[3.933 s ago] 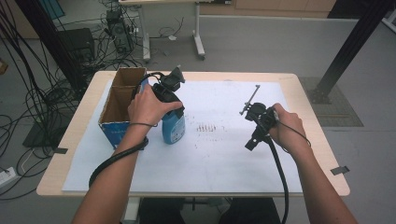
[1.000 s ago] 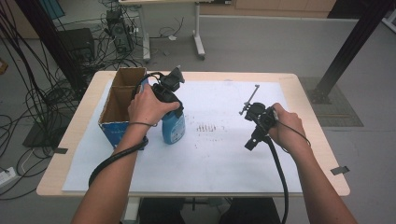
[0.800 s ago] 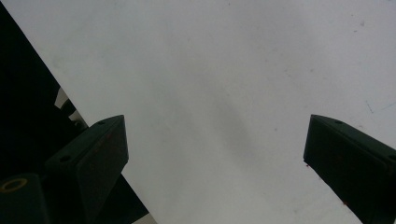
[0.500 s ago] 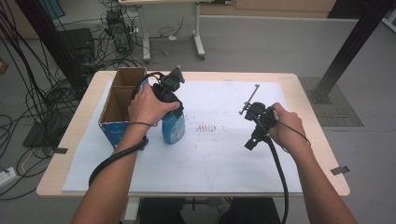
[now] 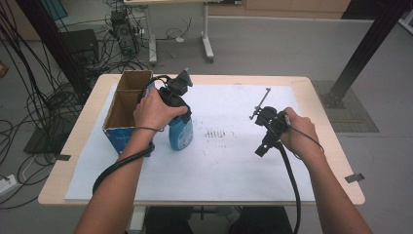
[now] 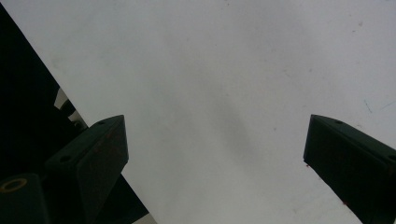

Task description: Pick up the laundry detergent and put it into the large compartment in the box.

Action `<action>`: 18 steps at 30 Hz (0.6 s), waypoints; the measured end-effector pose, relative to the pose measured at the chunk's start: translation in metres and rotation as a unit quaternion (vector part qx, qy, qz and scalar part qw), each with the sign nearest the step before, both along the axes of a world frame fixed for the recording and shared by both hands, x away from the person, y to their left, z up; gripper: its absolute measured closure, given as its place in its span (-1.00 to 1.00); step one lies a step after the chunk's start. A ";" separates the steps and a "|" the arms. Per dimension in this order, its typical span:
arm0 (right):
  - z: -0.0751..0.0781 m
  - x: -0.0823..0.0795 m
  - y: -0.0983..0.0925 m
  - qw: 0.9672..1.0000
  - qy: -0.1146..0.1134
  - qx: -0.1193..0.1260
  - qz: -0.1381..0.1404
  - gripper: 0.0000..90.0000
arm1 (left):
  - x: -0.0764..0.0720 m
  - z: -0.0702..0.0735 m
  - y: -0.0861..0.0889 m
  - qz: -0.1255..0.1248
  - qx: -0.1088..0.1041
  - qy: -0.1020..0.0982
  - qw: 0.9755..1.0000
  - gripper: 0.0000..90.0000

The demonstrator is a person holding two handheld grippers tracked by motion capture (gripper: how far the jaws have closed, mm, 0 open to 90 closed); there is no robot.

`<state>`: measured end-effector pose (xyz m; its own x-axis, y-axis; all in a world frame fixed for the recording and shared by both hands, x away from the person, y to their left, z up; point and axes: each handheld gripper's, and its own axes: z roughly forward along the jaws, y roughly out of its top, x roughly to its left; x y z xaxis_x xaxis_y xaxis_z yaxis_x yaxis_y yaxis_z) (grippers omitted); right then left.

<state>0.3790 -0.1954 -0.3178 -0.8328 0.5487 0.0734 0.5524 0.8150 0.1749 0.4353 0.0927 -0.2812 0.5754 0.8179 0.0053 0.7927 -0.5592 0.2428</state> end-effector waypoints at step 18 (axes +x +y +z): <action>0.003 0.001 -0.004 1.000 -0.001 -0.003 -0.007 -0.86 | 0.001 0.001 -0.002 -0.002 0.005 0.001 1.000 -0.17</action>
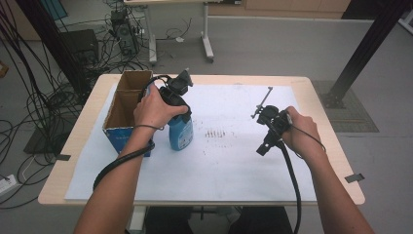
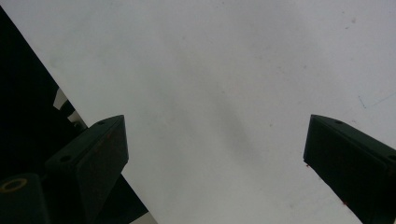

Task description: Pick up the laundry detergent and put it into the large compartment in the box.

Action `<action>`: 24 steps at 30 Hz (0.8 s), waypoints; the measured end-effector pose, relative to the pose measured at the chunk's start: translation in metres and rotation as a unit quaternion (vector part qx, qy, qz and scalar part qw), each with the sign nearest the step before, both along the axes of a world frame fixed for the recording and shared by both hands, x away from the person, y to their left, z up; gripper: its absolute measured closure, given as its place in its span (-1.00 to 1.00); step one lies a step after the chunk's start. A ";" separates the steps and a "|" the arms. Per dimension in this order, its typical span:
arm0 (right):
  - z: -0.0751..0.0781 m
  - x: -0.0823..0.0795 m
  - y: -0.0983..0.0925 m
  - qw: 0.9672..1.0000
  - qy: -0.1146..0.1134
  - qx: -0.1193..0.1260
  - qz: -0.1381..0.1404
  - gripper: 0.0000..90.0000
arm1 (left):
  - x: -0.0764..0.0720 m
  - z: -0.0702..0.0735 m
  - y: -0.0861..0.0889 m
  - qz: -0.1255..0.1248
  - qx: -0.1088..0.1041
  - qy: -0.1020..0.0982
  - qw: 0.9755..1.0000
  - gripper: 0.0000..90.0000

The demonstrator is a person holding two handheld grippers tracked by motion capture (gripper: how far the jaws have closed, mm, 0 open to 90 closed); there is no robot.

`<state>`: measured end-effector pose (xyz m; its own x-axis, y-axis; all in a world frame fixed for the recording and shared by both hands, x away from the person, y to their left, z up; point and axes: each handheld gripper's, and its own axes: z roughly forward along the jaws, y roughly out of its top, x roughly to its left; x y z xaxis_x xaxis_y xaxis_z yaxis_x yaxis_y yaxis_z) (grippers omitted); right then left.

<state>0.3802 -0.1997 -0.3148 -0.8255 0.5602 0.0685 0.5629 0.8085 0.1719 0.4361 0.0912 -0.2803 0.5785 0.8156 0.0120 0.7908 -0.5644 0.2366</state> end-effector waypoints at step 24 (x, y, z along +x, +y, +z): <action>0.013 -0.006 0.006 1.000 -0.017 0.010 0.011 -0.86 | -0.017 0.086 -0.015 -0.002 -0.010 -0.037 0.999 -0.17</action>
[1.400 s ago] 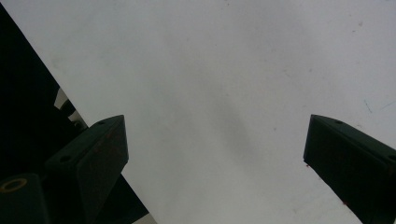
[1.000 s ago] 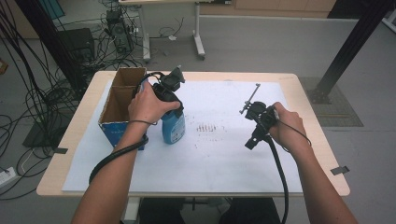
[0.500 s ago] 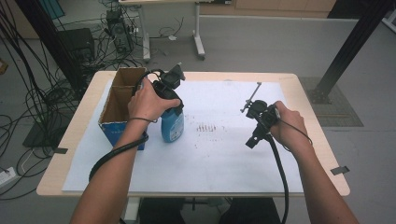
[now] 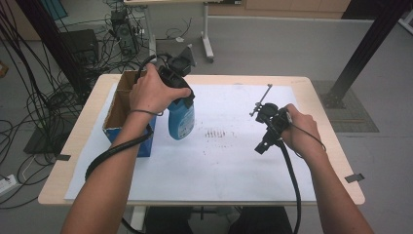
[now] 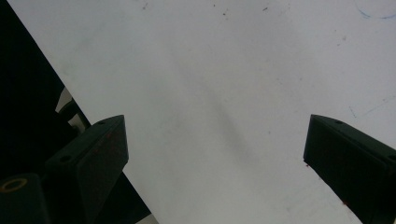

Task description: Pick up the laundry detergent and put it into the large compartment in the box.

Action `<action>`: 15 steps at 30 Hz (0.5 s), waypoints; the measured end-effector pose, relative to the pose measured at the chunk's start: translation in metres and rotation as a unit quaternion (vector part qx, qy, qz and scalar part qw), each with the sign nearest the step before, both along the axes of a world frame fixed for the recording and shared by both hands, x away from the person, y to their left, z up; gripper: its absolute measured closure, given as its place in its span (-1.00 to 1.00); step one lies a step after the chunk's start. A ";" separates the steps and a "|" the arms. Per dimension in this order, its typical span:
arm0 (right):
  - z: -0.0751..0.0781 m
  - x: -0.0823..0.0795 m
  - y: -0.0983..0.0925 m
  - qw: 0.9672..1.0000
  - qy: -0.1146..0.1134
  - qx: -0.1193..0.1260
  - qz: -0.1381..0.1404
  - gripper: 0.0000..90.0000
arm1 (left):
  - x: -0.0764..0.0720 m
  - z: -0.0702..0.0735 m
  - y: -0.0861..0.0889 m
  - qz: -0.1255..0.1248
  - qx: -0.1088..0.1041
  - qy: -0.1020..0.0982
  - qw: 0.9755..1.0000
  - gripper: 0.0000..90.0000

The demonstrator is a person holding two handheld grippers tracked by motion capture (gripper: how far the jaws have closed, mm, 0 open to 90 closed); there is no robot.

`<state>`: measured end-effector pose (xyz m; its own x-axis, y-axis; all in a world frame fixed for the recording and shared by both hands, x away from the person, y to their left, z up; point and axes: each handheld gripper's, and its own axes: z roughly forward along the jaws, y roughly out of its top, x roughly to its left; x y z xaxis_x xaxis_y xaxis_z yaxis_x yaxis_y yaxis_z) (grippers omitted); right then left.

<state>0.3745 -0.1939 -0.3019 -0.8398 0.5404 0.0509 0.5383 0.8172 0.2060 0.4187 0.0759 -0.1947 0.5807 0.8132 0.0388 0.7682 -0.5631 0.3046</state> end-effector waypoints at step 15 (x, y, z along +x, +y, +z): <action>0.009 -0.006 -0.001 1.000 -0.011 0.003 0.006 -0.86 | -0.008 0.086 -0.009 0.000 -0.010 -0.024 1.000 -0.17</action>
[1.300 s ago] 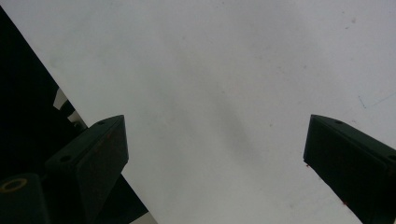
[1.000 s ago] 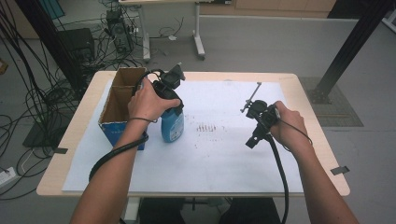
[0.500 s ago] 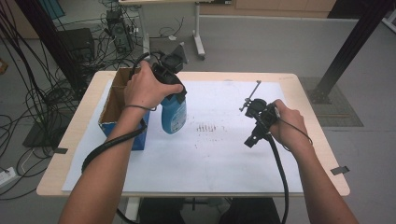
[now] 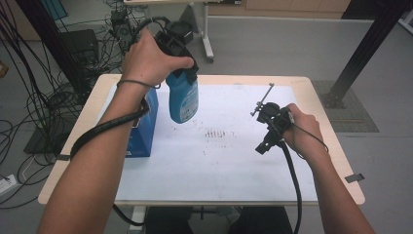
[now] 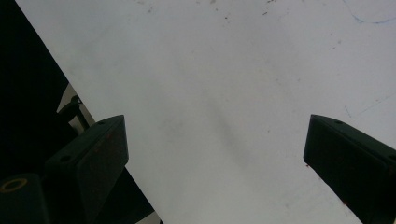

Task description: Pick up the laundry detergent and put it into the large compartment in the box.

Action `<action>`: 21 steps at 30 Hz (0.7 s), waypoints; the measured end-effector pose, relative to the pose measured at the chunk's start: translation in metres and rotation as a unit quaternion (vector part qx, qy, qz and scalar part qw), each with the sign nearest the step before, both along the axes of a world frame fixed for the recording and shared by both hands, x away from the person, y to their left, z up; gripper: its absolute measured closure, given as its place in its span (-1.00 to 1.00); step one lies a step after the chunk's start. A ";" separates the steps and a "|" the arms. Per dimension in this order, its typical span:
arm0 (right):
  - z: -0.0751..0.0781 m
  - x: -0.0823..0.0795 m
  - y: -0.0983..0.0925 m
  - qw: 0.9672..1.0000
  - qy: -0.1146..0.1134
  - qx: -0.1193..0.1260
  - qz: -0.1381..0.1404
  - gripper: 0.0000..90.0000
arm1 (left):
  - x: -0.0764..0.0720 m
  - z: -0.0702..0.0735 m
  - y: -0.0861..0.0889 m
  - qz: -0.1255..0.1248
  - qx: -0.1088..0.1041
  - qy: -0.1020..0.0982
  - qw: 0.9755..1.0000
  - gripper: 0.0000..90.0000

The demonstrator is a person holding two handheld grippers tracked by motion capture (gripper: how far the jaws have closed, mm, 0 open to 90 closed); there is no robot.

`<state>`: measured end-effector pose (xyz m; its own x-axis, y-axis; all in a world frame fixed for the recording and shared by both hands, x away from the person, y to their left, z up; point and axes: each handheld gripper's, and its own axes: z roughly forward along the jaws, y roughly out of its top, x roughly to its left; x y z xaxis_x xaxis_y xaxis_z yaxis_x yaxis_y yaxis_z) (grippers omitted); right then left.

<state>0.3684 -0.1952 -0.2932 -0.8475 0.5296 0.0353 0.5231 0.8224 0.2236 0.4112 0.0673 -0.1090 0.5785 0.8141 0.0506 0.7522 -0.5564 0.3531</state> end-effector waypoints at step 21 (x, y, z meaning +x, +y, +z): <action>0.002 0.003 -0.001 1.000 0.000 0.005 -0.007 -0.86 | 0.002 0.058 0.001 0.009 -0.020 -0.004 1.000 -0.17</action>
